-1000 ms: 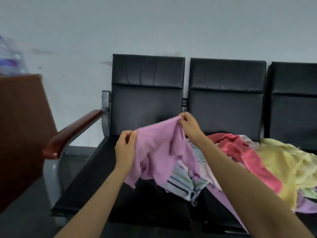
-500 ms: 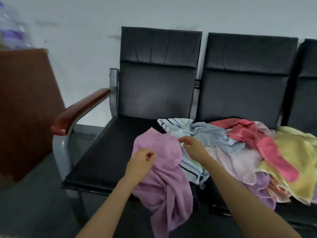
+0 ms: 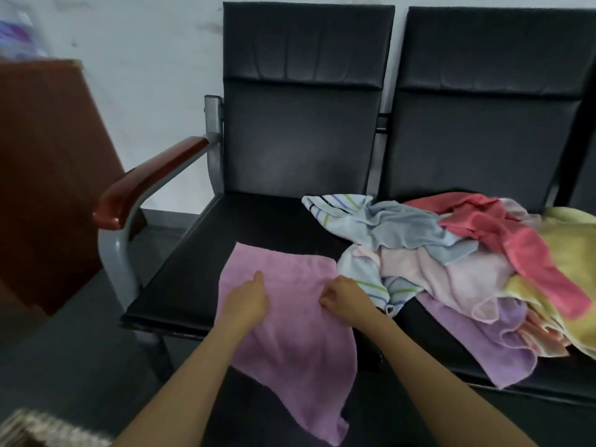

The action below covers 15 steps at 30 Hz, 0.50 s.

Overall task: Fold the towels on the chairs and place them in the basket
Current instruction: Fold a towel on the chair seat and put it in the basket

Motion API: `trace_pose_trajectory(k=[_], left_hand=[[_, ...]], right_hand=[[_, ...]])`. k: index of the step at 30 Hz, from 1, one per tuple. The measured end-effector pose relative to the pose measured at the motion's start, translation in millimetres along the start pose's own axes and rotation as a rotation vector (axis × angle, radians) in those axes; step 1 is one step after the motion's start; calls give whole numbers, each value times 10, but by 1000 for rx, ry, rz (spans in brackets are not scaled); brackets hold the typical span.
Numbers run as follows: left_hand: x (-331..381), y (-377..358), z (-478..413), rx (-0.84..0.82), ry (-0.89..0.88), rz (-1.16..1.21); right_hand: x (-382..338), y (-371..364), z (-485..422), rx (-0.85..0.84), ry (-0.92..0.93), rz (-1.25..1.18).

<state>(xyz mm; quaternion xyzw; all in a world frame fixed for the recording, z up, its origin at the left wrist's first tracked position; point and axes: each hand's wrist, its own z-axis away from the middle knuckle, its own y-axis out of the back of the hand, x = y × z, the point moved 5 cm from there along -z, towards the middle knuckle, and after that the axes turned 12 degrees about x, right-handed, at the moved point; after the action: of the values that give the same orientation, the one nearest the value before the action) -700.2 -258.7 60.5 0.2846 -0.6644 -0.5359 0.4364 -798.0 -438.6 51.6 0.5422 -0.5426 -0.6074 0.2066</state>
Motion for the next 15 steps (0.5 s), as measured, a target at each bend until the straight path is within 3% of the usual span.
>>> trace_pose_trajectory(k=[4,8,12,15], left_hand=[[-249,72,-1,39,177,-7],[-318,92,13,106,136,-82],[-359,88,-9,113,154,-119],[-446,108,-24,147,164,-94]], right_hand=[[12,35,39,143,-206,-221],[101,1,-99,179,-413,-287],[11,-82,-193,162,-287,-111],[-384,24,-191,340,14,-204]])
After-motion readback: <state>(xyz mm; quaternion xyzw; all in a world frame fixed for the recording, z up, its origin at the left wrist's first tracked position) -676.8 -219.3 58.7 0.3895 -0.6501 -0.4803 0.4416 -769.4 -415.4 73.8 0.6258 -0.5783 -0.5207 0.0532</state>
